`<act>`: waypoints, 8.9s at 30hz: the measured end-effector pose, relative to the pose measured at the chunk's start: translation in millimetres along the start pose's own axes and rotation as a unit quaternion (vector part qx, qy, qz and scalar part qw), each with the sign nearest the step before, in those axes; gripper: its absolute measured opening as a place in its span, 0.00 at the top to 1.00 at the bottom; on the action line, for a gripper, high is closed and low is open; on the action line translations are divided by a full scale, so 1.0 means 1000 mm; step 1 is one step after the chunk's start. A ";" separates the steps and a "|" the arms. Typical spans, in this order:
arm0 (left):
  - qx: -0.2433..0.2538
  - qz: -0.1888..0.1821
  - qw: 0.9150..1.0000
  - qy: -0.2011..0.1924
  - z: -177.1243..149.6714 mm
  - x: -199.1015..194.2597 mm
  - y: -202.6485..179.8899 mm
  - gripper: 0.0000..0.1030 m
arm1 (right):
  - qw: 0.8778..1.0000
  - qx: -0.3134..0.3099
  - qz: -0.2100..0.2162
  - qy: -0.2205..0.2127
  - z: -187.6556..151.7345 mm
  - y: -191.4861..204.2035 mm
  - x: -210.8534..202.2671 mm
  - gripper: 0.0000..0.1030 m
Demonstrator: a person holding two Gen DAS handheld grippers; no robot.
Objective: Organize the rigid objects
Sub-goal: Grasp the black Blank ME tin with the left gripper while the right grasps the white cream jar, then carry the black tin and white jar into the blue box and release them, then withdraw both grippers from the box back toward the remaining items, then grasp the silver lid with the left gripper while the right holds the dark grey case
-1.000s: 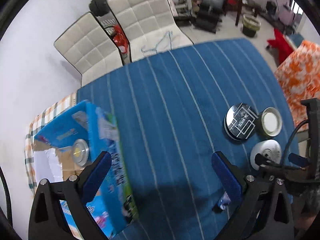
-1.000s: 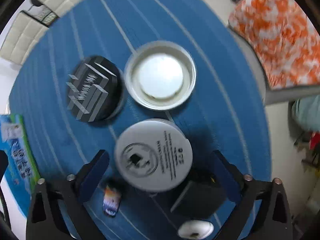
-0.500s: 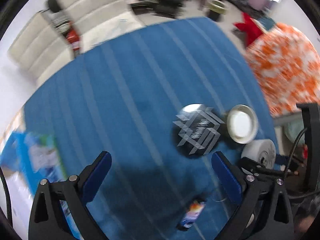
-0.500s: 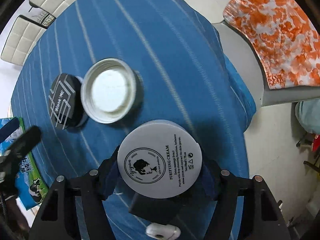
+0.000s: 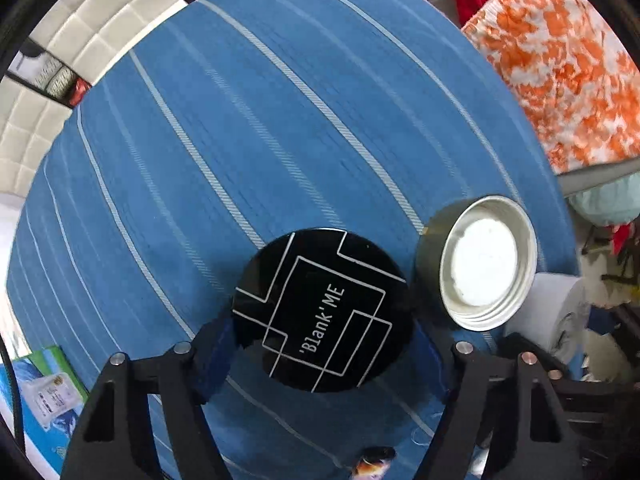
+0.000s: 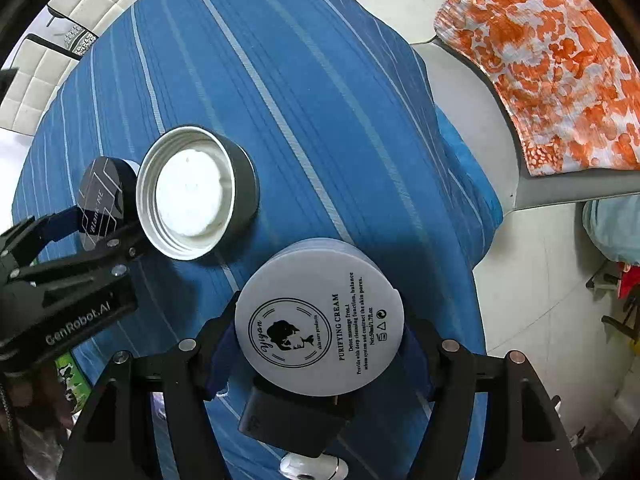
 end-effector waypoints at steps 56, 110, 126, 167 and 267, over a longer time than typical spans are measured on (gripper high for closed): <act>-0.310 0.033 0.925 -0.218 -0.318 -0.204 0.249 0.29 | 0.947 -0.260 0.059 -0.180 -0.188 0.346 -0.187 0.31; -0.280 -0.006 0.959 -0.033 -0.286 -0.007 0.442 0.28 | 0.968 -0.250 -0.024 0.006 -0.112 0.493 0.043 0.29; -0.316 -0.019 0.947 -0.062 -0.306 -0.048 0.453 0.00 | 0.964 -0.266 -0.002 -0.025 -0.105 0.477 0.000 0.00; -0.351 0.061 0.906 -0.229 -0.428 -0.246 0.326 0.00 | 0.936 -0.292 0.071 -0.182 -0.254 0.393 -0.211 0.00; -0.115 -0.028 0.992 -0.033 -0.014 -0.038 -0.001 0.40 | 0.997 -0.012 0.045 -0.062 0.031 -0.019 -0.089 0.40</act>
Point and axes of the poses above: each gripper's, at about its wrist camera, not at the fingertips, and x roughly the way its jaws point, y to its left, z to its top, the point moved 3 cm from there along x, roughly the way its jaws point, and after that the axes turned 6 degrees about y, right-handed, at the moved point
